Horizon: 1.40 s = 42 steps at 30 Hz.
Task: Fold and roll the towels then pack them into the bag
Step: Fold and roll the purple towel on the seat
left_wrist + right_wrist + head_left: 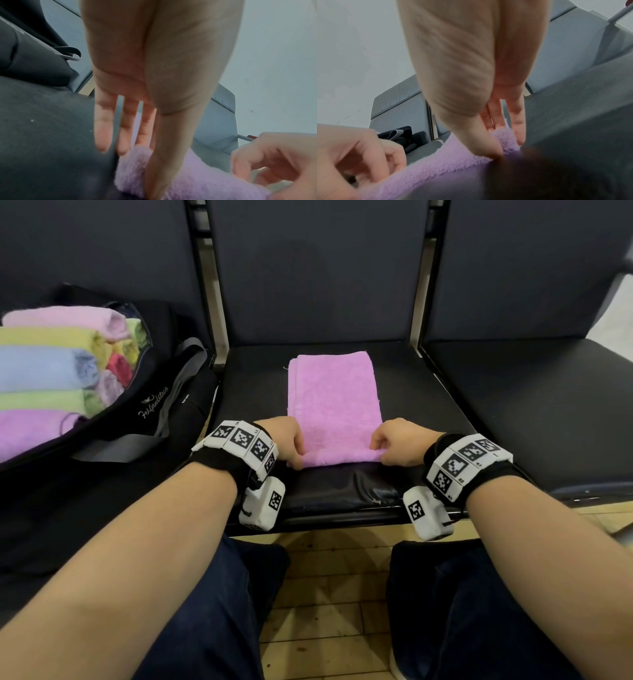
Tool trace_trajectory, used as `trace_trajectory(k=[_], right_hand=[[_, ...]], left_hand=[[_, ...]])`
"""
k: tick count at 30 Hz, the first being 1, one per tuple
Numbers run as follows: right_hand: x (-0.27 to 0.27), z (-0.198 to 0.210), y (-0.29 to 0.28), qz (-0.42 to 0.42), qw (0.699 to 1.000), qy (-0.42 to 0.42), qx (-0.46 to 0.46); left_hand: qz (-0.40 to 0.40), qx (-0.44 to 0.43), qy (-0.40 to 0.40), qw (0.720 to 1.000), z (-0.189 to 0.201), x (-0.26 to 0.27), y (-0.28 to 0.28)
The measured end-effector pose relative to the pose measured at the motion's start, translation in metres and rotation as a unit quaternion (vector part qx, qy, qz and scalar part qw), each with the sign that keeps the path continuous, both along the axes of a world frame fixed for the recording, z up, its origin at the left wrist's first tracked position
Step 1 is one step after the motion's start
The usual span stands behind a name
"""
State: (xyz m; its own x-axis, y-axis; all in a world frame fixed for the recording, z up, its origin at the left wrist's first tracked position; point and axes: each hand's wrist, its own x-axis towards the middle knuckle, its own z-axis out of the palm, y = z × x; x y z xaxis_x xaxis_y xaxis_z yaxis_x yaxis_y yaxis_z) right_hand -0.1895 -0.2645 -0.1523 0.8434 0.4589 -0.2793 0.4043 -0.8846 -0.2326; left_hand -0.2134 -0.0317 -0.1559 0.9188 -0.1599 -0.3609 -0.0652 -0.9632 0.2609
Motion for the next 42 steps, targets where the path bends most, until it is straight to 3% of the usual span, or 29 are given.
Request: trace_trajectory(k=[7,16,24,34,38,42], right_hand=[[0.001,-0.002,-0.004,0.015,1.0,-0.002,0.022],[0.008,-0.007,-0.01,-0.092,0.991,0.053,0.08],[0.012,-0.006,-0.007,-0.089,0.993,0.025,0.075],[0.01,-0.004,-0.013,-0.114,0.979,0.071,0.15],[0.012,-0.004,-0.014,-0.111,0.981,0.073,0.139],[0.012,-0.004,-0.013,-0.089,0.989,0.059,0.103]], left_hand=[[-0.024,0.019,-0.016,0.999,-0.002,-0.002,0.001],[0.079,-0.156,0.026,0.984,-0.008,-0.003,-0.005],[0.06,-0.094,0.07,0.991,-0.002,-0.002,-0.007],[0.004,-0.057,0.082,0.995,0.007,-0.006,0.001],[0.007,-0.107,0.096,0.99,0.007,-0.005,0.004],[0.069,-0.199,0.097,0.973,0.001,-0.003,0.003]])
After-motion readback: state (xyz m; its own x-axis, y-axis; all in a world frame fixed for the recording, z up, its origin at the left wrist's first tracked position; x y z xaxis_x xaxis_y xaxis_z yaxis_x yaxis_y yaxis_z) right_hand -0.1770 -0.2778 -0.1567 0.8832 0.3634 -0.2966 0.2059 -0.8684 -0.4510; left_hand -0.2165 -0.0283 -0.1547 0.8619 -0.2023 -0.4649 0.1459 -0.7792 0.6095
